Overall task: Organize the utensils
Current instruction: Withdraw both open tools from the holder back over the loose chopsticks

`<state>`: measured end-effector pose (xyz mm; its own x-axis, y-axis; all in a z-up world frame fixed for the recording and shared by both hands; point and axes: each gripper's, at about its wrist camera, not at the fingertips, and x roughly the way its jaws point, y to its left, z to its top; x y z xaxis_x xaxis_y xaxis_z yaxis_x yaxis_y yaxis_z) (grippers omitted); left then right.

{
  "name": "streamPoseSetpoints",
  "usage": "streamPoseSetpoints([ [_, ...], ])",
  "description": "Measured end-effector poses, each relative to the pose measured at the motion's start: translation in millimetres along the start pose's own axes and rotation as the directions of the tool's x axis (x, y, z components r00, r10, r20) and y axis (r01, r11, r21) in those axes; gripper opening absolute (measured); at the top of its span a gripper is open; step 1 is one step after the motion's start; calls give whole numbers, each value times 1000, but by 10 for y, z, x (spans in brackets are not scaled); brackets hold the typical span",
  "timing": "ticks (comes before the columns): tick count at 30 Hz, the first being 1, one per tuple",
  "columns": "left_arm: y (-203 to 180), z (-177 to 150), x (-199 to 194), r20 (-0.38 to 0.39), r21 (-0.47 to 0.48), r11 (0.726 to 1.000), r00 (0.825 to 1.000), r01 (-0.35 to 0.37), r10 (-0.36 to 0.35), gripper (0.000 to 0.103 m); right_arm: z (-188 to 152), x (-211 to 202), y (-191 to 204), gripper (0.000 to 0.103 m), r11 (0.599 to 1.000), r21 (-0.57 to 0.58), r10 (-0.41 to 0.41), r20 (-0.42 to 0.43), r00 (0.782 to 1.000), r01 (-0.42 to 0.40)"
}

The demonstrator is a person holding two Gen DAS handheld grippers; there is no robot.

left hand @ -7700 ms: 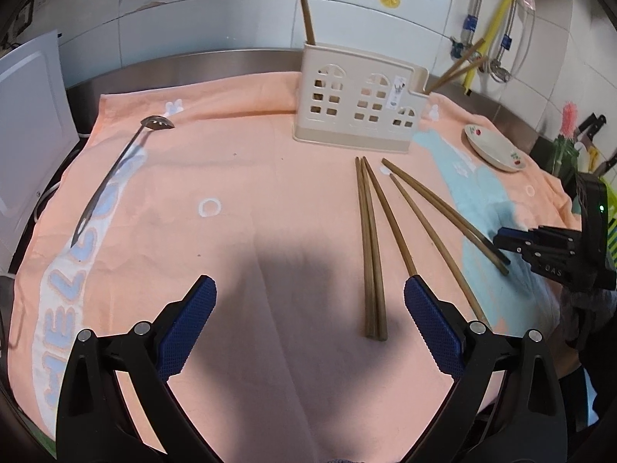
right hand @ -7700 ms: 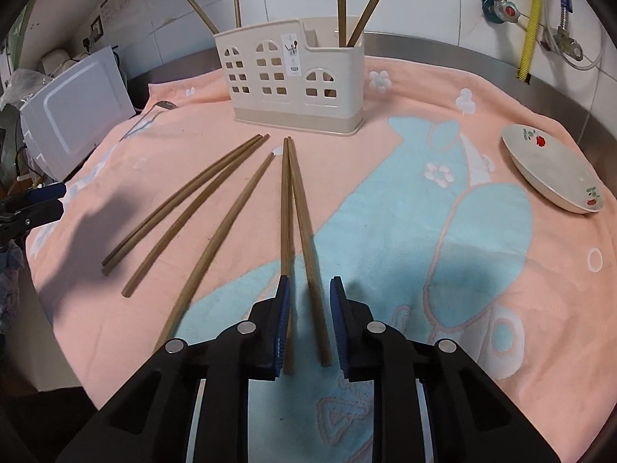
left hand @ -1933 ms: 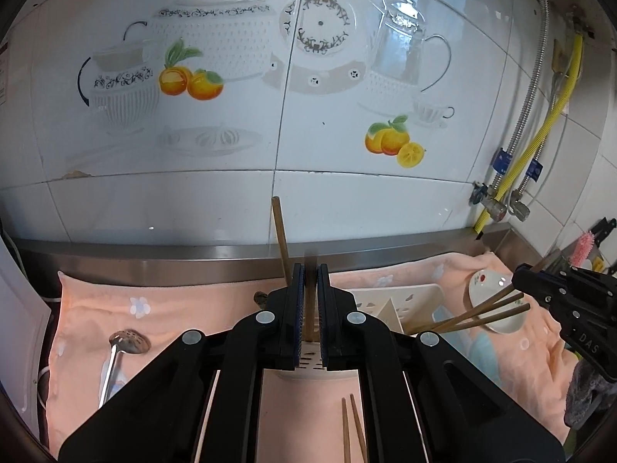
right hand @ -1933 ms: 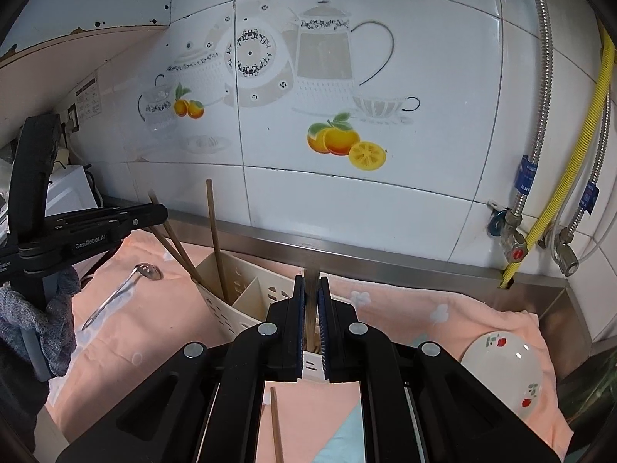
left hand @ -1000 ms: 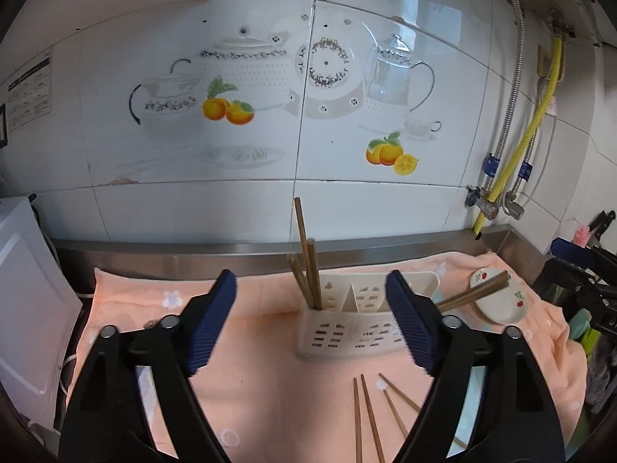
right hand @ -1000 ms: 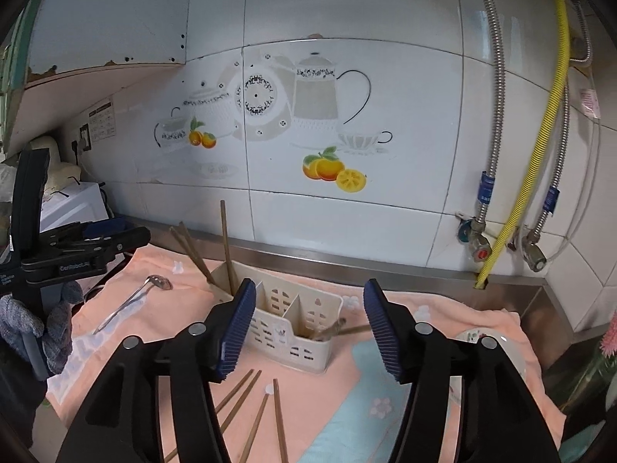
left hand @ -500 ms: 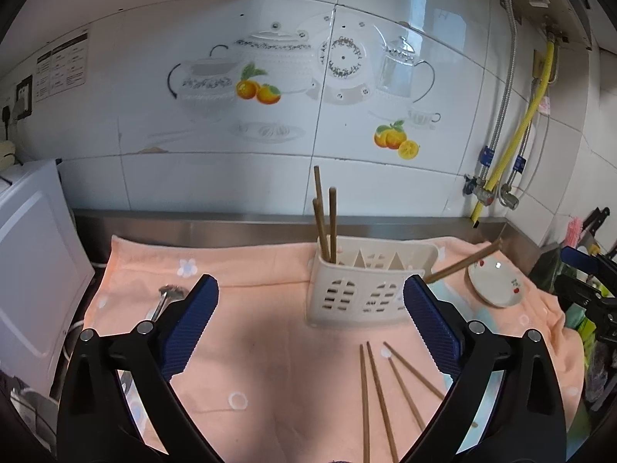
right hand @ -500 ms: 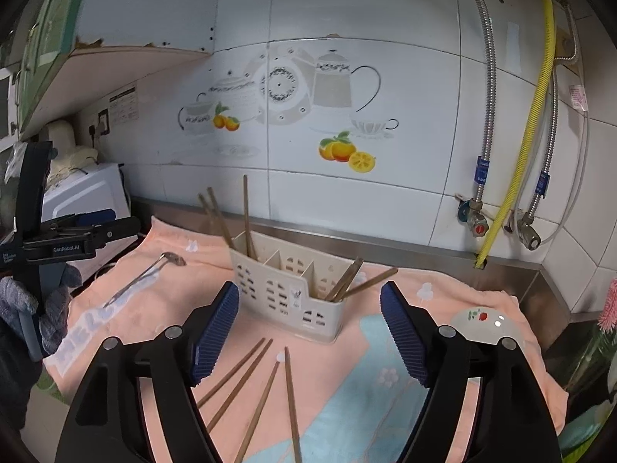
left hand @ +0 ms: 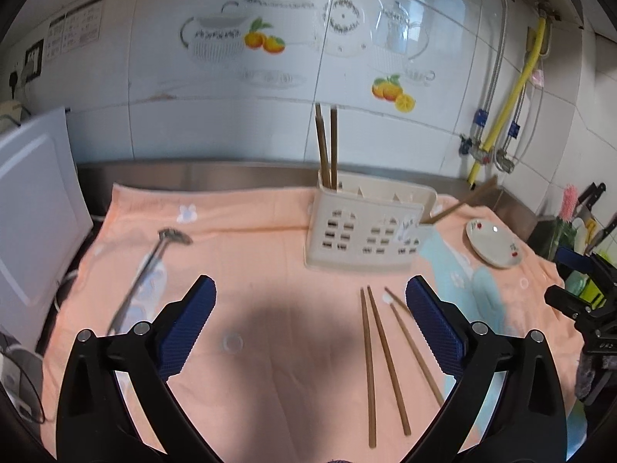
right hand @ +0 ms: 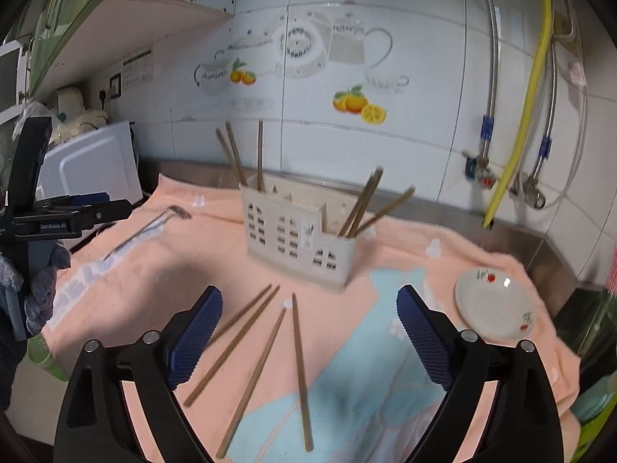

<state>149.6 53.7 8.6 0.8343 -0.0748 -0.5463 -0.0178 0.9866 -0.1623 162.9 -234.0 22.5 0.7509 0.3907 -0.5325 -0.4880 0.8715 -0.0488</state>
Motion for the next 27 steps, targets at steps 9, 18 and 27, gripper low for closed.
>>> streamPoseSetpoints([
  [9,-44,-411,64,-51,13,1000,999,-19,20,98,-531,180,14,90,998,47,41,-72,997,-37],
  [18,-37,-663,116,-88,-3,1000,996,-22,21,98,-924,302,74,90,997,45,60,-110,992,-56],
  [27,-28,-854,186,-126,-13,999,992,-29,27,98,-1106,528,53,80,997,44,64,-169,983,-58],
])
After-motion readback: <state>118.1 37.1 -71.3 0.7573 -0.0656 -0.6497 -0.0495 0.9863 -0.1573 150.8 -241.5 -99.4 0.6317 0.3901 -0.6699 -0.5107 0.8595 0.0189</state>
